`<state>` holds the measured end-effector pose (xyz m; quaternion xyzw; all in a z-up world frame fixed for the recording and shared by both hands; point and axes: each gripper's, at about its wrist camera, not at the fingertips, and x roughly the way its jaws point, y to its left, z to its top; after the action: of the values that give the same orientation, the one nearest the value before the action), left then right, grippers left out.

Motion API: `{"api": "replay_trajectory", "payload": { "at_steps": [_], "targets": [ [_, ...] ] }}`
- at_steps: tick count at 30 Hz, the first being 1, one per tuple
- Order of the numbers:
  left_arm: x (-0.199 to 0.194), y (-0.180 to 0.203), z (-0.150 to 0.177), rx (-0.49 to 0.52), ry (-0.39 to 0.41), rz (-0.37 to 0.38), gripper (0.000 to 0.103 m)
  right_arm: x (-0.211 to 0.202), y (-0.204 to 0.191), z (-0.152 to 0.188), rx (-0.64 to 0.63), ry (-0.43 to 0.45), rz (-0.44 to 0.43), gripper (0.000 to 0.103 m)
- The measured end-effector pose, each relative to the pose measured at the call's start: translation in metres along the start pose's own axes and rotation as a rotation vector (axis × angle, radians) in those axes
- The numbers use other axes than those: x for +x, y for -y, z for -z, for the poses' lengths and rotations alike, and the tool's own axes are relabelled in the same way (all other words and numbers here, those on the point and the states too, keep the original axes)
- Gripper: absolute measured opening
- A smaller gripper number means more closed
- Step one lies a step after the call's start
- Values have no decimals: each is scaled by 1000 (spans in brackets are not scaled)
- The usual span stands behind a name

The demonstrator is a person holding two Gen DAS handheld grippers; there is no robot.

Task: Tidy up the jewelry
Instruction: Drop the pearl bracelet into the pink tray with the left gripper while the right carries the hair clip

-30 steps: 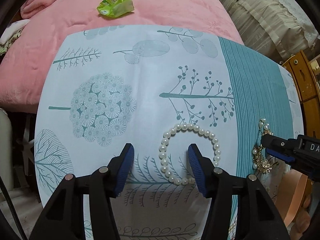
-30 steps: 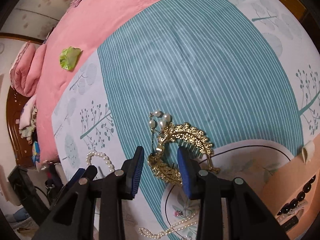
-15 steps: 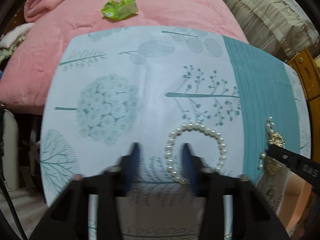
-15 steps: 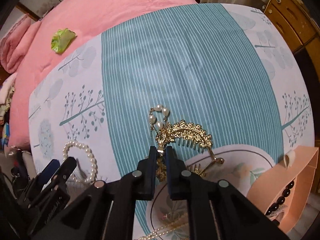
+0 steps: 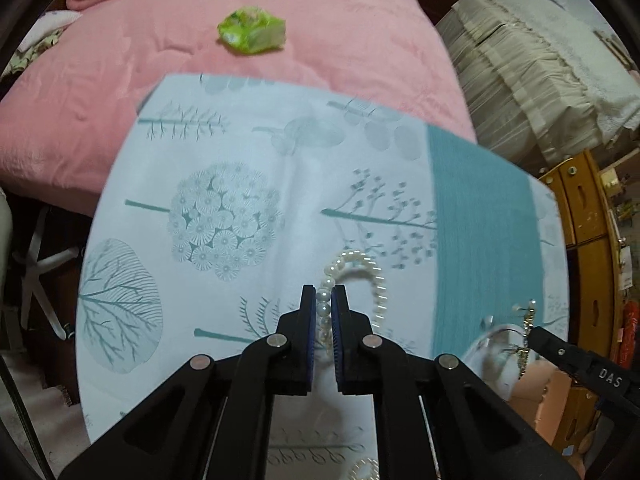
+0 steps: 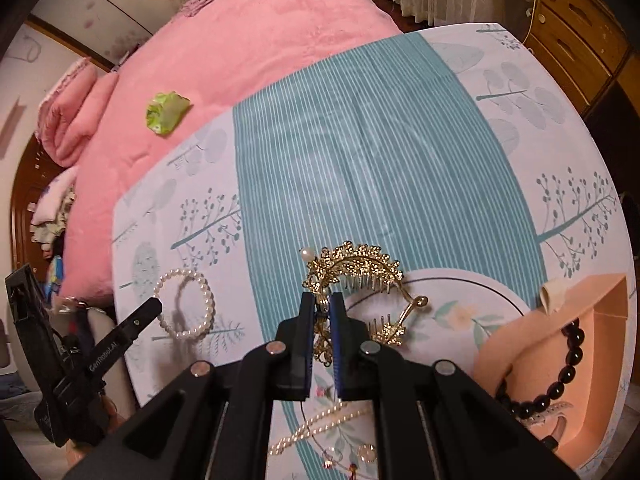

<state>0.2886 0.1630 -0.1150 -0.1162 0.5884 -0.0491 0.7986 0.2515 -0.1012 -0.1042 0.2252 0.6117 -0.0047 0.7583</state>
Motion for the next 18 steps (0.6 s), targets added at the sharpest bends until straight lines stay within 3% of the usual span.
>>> {"api": "replay_trajectory", "payload": {
  "at_steps": [8, 18],
  "targets": [
    [-61, 49, 13, 83, 64, 51, 5, -49, 9, 13, -10, 44, -89, 7],
    [-127, 152, 68, 271, 97, 183, 5, -136, 56, 53, -48, 103, -119, 7]
  ]
}}
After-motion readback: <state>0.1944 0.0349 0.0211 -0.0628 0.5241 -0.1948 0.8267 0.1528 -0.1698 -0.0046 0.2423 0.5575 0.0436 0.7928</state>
